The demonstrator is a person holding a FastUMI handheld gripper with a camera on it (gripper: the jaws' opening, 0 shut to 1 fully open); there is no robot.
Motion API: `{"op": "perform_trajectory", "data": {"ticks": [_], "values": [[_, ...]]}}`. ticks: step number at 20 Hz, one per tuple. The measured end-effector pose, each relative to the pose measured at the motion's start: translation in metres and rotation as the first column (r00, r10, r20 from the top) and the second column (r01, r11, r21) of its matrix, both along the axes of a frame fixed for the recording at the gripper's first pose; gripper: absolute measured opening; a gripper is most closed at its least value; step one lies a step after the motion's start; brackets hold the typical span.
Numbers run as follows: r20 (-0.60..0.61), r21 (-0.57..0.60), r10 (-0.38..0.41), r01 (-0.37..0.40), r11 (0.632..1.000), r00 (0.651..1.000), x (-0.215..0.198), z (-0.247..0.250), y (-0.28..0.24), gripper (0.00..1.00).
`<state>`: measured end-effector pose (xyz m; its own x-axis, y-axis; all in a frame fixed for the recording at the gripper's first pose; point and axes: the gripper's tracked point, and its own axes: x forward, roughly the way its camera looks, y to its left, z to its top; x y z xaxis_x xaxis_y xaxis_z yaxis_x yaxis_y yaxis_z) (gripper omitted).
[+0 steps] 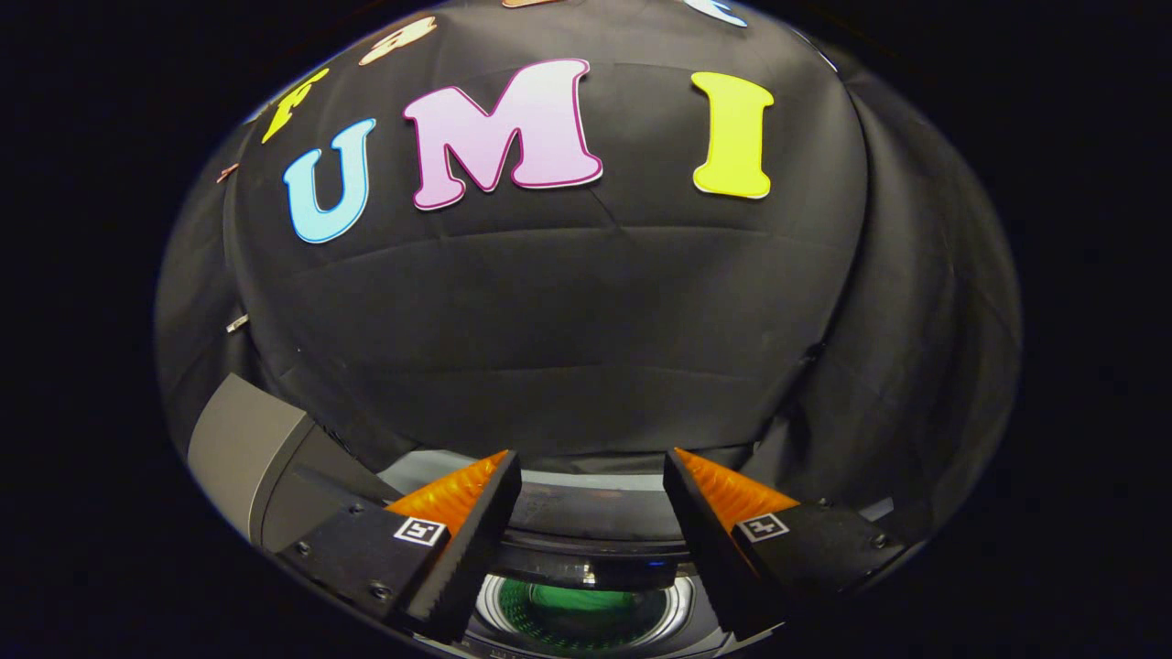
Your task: Put the clothes into the washing machine and then close the washing machine lid.
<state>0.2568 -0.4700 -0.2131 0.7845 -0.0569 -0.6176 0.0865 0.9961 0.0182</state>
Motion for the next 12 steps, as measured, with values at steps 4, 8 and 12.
{"op": "perform_trajectory", "data": {"ticks": [4,8,12], "values": [[-0.005,0.001,0.002,-0.002,1.0,1.0,-0.0011,-0.0022,0.0007,0.99],[-0.019,0.004,0.003,-0.003,1.0,1.0,-0.0026,-0.004,0.0014,0.99],[-0.032,0.005,0.012,-0.012,1.0,0.999,-0.0022,-0.0041,0.0012,0.99]]}}
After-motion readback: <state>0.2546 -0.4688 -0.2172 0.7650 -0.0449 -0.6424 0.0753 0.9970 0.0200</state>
